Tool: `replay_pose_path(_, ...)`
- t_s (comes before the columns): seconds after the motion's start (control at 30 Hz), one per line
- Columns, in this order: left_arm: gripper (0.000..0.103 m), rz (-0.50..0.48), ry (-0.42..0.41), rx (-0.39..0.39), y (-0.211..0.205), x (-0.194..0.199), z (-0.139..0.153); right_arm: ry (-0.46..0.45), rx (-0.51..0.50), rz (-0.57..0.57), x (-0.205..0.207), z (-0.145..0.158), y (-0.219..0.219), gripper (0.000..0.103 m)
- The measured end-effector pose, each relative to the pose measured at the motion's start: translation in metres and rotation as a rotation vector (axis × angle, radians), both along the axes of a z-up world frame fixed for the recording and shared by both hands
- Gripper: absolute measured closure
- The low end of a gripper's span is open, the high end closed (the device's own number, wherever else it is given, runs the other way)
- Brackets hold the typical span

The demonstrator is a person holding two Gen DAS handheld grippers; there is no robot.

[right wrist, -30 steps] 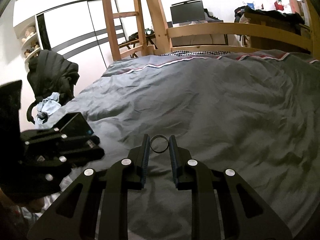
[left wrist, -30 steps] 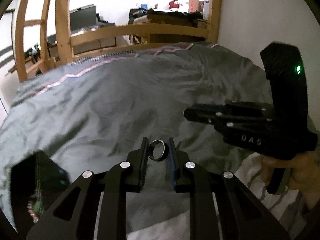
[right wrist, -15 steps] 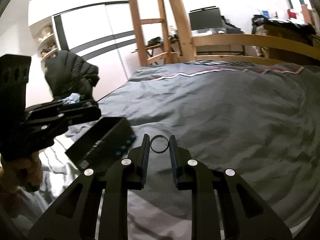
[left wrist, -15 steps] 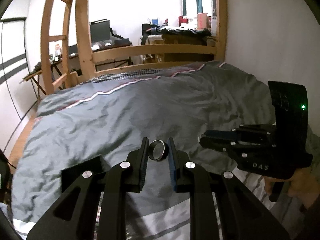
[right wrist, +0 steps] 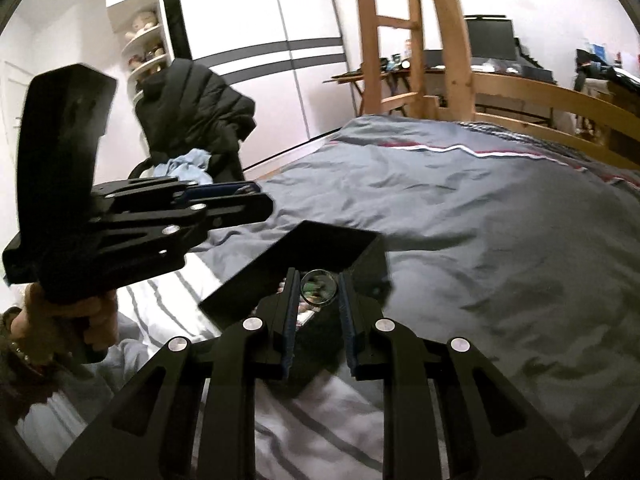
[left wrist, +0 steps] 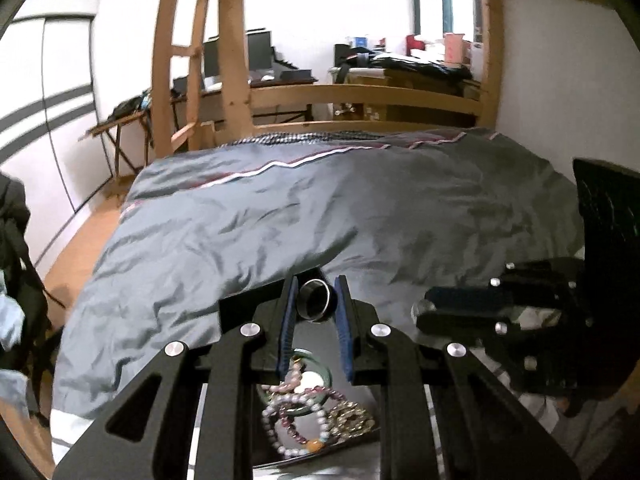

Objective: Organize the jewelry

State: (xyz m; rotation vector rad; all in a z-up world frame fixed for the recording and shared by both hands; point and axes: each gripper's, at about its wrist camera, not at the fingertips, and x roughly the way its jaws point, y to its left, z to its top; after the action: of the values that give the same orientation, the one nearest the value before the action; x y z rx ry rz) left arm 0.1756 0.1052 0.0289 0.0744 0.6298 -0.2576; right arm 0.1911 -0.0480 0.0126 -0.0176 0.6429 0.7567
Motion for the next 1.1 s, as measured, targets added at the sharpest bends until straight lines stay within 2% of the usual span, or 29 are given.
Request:
replay_pose_path(0.2, 0.085, 0.026, 0.035, -0.023, 0.017, 0.006, -0.011, 0.007, -0.021, 0.038, -0.005, -0.009, 0.03, 0.083)
replay_pose_path(0.4, 0.085, 0.067, 0.12, -0.081, 0.038, 0.018, -0.036, 0.029, -0.041, 0.055, -0.006, -0.018, 0.047, 0.083)
replay_pose_path(0.53, 0.083, 0.11, 0.161, -0.081, 0.043, 0.021, -0.047, 0.053, -0.076, 0.043, -0.007, -0.027, 0.054, 0.08)
replay_pose_path(0.57, 0.071, 0.122, 0.163, -0.073, 0.043, 0.021, -0.048, 0.064, -0.074, 0.039, -0.007, -0.03, 0.054, 0.073)
replay_pose_path(0.6, 0.061, 0.139, 0.156, -0.065, 0.044, 0.021, -0.048, 0.069, -0.072, 0.034, -0.008, -0.032, 0.054, 0.057)
replay_pose_path(0.63, 0.047, 0.152, 0.141, -0.069, 0.045, 0.019, -0.047, 0.07, -0.065, 0.026, -0.009, -0.033, 0.053, 0.05)
replay_pose_path(0.67, 0.046, 0.153, 0.132, -0.079, 0.048, 0.017, -0.045, 0.069, -0.052, 0.024, -0.011, -0.034, 0.051, 0.046)
replay_pose_path(0.73, 0.044, 0.166, 0.125, -0.117, 0.054, 0.015, -0.041, 0.076, -0.035, 0.025, -0.012, -0.033, 0.049, 0.046)
replay_pose_path(0.77, 0.035, 0.183, 0.122, -0.127, 0.057, 0.015, -0.04, 0.067, -0.032, 0.016, -0.013, -0.032, 0.047, 0.043)
replay_pose_path(0.83, 0.025, 0.219, 0.107, -0.136, 0.061, 0.012, -0.036, 0.046, -0.009, -0.007, -0.016, -0.026, 0.042, 0.03)
replay_pose_path(0.87, 0.018, 0.233, 0.103, -0.141, 0.064, 0.011, -0.034, 0.031, 0.007, -0.026, -0.017, -0.021, 0.038, 0.015)
replay_pose_path(0.9, 0.014, 0.257, 0.099, -0.15, 0.067, 0.008, -0.031, 0.021, 0.017, -0.035, -0.019, -0.017, 0.036, 0.004)
replay_pose_path(0.93, 0.011, 0.278, 0.093, -0.159, 0.069, 0.005, -0.029, 0.0, 0.03, -0.051, -0.022, -0.011, 0.032, 0.004)
replay_pose_path(1.0, 0.01, 0.298, 0.083, -0.176, 0.073, 0.0, -0.023, -0.03, 0.032, -0.08, -0.026, -0.002, 0.029, 0.004)
replay_pose_path(1.1, 0.008, 0.351, 0.07, -0.156, 0.075, -0.01, -0.012, -0.031, 0.015, -0.119, -0.029, 0.008, 0.027, 0.004)
